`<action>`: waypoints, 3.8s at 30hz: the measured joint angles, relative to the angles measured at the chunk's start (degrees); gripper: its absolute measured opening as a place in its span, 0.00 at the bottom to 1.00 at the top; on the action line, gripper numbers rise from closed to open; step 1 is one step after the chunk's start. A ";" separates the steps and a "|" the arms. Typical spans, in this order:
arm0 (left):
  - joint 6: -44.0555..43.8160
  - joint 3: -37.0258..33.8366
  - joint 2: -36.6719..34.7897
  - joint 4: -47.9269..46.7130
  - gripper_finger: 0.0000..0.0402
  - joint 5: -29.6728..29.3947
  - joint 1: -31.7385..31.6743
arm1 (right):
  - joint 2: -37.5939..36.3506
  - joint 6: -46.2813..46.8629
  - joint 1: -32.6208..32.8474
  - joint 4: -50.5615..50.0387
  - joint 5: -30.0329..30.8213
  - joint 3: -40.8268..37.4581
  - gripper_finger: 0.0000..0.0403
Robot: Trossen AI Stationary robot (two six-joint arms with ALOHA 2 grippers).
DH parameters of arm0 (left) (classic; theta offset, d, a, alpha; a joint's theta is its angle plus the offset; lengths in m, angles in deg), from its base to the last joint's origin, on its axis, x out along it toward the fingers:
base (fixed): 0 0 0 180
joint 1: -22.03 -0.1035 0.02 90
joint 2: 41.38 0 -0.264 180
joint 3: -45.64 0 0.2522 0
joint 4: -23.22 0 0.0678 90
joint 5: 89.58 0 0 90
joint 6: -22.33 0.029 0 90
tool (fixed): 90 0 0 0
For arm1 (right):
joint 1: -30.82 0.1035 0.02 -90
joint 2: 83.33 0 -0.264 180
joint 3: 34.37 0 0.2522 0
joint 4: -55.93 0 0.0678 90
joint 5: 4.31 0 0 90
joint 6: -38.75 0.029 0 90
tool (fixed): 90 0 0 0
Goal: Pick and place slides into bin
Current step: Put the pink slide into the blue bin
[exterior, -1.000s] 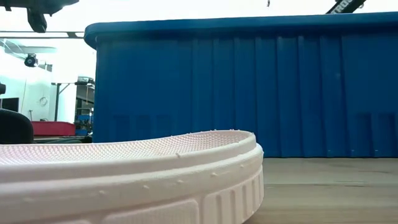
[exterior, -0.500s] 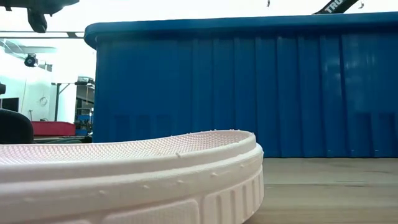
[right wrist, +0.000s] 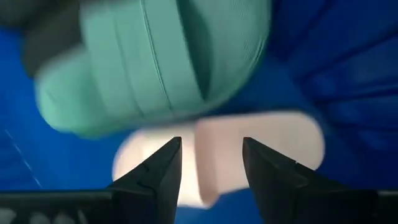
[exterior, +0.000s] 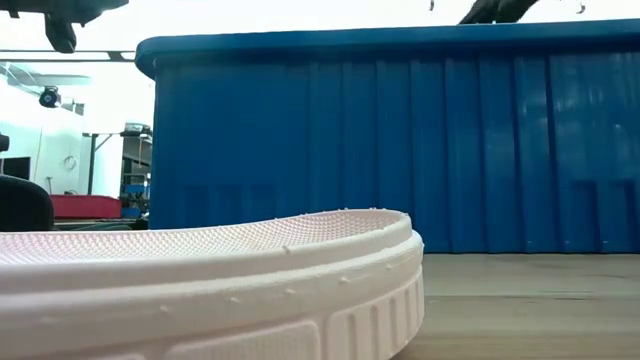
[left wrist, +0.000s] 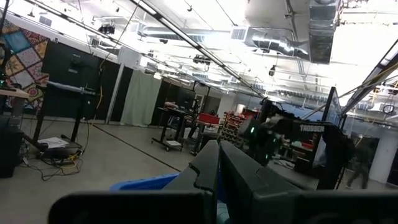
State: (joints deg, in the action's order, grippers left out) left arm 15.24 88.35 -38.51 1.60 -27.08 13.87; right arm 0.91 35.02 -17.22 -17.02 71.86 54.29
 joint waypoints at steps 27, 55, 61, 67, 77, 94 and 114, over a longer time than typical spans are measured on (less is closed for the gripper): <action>0.42 -0.24 0.04 -0.17 0.00 -3.50 0.02 | -9.71 55.63 63.57 23.04 42.42 11.21 0.36; 3.17 -0.33 0.02 -0.74 0.00 -2.80 0.00 | 23.70 76.99 73.67 49.64 30.05 15.68 0.63; 3.15 -0.33 -0.02 -0.75 0.00 -2.71 0.00 | 30.52 76.49 76.03 49.04 26.81 24.41 0.61; 3.23 -0.33 -0.02 -0.71 0.00 -4.69 0.00 | 39.44 81.01 76.49 46.21 19.30 34.68 0.68; 3.13 -0.19 -0.11 -0.63 0.00 -4.33 0.02 | 49.04 82.28 76.83 26.31 13.84 49.57 0.74; 3.08 -0.24 -0.05 -1.07 0.00 -4.15 0.01 | 49.09 83.52 79.22 18.87 25.62 56.24 0.66; 3.06 -0.42 -0.02 -2.21 0.00 -4.17 0.01 | 55.20 83.40 85.43 19.02 36.36 58.63 0.65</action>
State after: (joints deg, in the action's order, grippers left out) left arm 18.30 87.94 -38.53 -0.61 -31.26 13.88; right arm 56.11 118.42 68.21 2.01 108.23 112.91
